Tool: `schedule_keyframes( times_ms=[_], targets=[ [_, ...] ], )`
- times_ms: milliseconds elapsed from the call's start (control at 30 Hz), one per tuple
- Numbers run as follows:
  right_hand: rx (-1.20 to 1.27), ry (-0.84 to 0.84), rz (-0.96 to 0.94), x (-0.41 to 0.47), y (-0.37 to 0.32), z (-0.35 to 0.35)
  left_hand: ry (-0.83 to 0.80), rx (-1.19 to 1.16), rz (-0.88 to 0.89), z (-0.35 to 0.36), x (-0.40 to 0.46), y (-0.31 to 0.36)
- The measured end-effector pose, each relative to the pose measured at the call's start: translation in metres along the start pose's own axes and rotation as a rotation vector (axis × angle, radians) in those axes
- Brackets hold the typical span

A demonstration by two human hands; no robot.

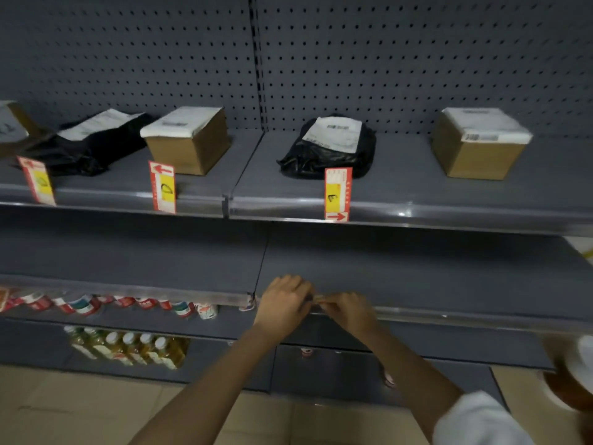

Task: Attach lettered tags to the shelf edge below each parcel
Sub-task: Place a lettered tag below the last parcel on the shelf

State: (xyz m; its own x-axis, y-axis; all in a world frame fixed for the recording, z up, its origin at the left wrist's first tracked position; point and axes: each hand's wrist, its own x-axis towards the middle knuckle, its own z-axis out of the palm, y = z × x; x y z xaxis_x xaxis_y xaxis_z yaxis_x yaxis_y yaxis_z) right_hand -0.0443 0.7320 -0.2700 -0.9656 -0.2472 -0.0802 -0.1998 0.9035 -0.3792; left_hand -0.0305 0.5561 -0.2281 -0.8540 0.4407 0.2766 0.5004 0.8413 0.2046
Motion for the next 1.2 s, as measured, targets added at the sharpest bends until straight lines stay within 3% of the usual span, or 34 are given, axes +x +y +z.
schedule_keyframes(
  times_ms=[133, 267, 367, 533, 700, 967, 1200],
  targets=[
    [0.160, -0.177, -0.022, -0.041, -0.002, -0.079, 0.100, 0.086, 0.340, -0.047, 0.038, 0.055],
    [0.188, -0.223, -0.005, -0.088, 0.010, -0.163, 0.259, -0.042, 0.446, -0.089, 0.084, 0.126],
    [0.183, -0.059, 0.065, -0.121, 0.031, -0.217, 0.312, -0.147, 0.412, -0.107, 0.105, 0.169],
    [-0.032, 0.181, 0.131, -0.161, 0.080, -0.293, 0.337, -0.102, 0.387, -0.105, 0.125, 0.213],
    [0.001, 0.425, 0.142, -0.166, 0.104, -0.343, 0.169, 0.058, 0.274, -0.088, 0.146, 0.237],
    [-0.005, 0.444, -0.048, -0.142, 0.120, -0.357, 0.191, 0.151, 0.154, -0.065, 0.159, 0.237],
    [-0.009, 0.502, -0.099, -0.118, 0.127, -0.345, 0.214, 0.235, 0.135, -0.058, 0.160, 0.240]
  ],
)
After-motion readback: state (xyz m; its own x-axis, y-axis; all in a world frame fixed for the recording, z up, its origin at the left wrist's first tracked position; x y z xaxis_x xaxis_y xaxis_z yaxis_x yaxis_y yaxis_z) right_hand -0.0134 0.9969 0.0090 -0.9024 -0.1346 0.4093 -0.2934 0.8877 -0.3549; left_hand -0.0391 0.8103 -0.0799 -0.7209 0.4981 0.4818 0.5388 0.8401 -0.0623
